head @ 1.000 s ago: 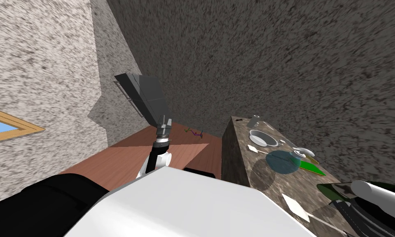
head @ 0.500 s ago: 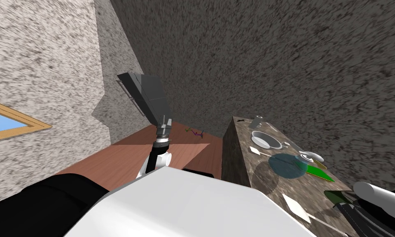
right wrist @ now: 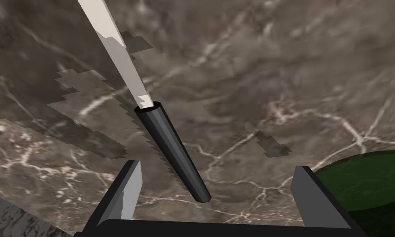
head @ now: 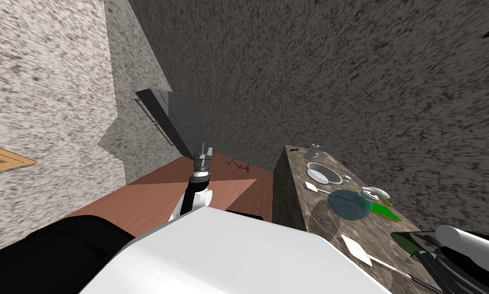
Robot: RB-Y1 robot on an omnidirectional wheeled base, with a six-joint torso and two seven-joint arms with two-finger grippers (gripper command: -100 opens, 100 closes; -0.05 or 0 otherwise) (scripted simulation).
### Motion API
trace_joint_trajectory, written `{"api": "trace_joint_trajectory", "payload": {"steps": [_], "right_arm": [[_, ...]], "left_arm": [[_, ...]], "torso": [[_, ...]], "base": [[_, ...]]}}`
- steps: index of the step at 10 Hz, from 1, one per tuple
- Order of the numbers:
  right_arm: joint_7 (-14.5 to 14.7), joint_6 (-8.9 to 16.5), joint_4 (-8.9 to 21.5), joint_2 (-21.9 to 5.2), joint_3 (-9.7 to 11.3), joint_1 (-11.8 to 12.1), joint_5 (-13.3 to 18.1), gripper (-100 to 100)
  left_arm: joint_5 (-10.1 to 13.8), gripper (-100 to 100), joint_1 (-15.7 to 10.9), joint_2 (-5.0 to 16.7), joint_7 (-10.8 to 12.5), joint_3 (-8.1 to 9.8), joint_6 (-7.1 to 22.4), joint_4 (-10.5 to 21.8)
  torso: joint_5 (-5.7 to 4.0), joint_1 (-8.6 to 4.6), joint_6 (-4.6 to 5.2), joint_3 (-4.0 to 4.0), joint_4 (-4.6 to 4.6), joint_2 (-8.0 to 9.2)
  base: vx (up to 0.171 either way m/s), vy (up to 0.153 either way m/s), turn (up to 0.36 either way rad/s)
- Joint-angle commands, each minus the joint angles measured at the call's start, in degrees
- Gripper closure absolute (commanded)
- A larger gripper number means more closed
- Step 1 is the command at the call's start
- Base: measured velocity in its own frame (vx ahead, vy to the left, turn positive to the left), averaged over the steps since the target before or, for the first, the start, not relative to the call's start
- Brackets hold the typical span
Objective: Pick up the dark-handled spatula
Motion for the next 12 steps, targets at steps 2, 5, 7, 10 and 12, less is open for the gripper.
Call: {"api": "trace_joint_trajectory", "payload": {"steps": [2, 5, 7, 10, 12], "right_arm": [[1.93, -0.34, -0.16, 1.2, -2.19, -0.25, 2.77, -100], [4.01, -0.73, -0.15, 2.49, -4.59, -0.6, 5.8, -100], [5.4, -0.99, -0.15, 3.35, -6.19, -0.83, 7.82, -100], [5.04, -0.85, 0.02, 3.1, -5.7, -0.71, 7.31, 100], [5.07, -0.91, -0.06, 3.01, -5.73, -0.78, 7.32, 100]], "left_arm": [[0.0, 0, 0.0, 0.0, 0.0, 0.0, 0.0, 0.0], [0.0, 0, 0.0, 0.0, 0.0, 0.0, 0.0, 0.0], [0.0, 0, -0.01, 0.0, 0.0, 0.0, 0.0, 0.0], [0.0, 0, -0.02, -0.01, 0.0, -0.01, 0.0, 0.0], [0.0, 0, -0.03, -0.01, 0.0, -0.01, 0.0, 0.0]], "torso": [[-0.01, 0.01, -0.03, -0.05, -0.02, -0.07], [-0.04, -0.09, -0.09, -0.08, -0.03, -0.12], [-0.06, -0.11, -0.07, -0.04, -0.02, -0.05], [-0.08, -0.11, -0.25, 0.1, 0.06, 0.18], [-0.19, -0.21, -0.2, 0.1, 0.04, 0.19]], "base": [[0.148, -0.04, -0.127], [0.135, -0.039, -0.125], [0.119, -0.029, -0.159], [0.022, -0.005, -0.013], [0.001, -0.001, 0.008]]}}
